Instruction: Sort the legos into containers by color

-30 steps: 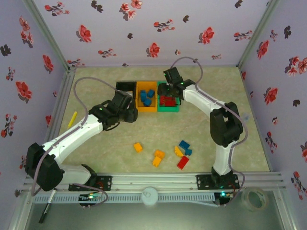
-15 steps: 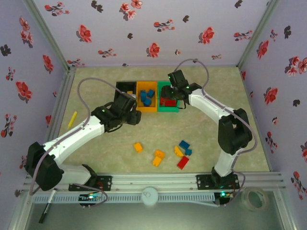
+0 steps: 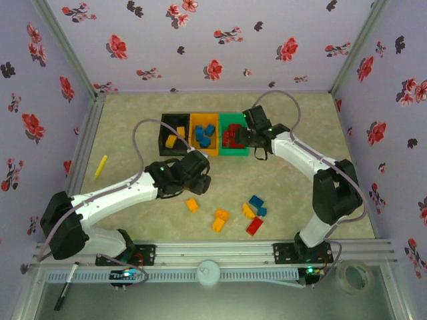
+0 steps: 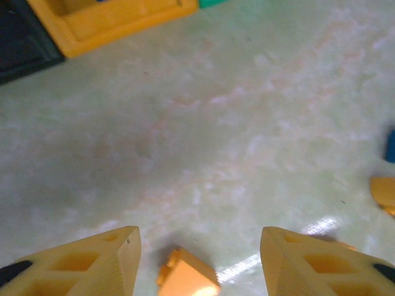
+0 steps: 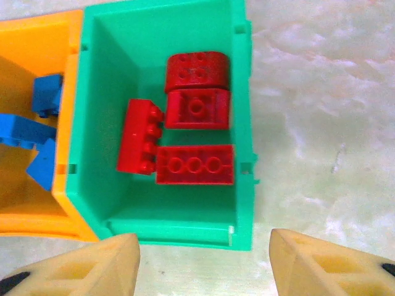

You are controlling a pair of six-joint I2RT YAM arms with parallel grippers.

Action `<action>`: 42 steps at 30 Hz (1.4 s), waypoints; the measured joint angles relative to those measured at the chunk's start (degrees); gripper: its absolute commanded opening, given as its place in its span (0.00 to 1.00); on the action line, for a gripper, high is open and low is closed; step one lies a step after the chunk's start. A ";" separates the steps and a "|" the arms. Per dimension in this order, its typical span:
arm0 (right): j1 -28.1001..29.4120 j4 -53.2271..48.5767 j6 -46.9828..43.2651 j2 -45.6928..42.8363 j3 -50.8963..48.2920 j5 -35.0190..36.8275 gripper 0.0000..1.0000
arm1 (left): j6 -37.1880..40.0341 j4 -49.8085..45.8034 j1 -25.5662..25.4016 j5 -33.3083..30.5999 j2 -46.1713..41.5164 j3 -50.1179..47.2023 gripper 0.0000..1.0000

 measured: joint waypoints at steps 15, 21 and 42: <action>-4.42 0.04 0.02 -2.47 -4.13 0.20 0.58 | -6.82 2.03 -18.99 -0.37 12.68 6.34 0.54; -4.81 0.02 0.02 -3.26 -5.14 0.17 0.58 | -8.98 -0.17 -21.94 2.47 21.38 15.39 0.55; -5.92 0.04 -0.02 -4.96 -6.93 0.13 0.60 | -14.16 -8.94 -24.04 13.70 39.28 30.77 0.64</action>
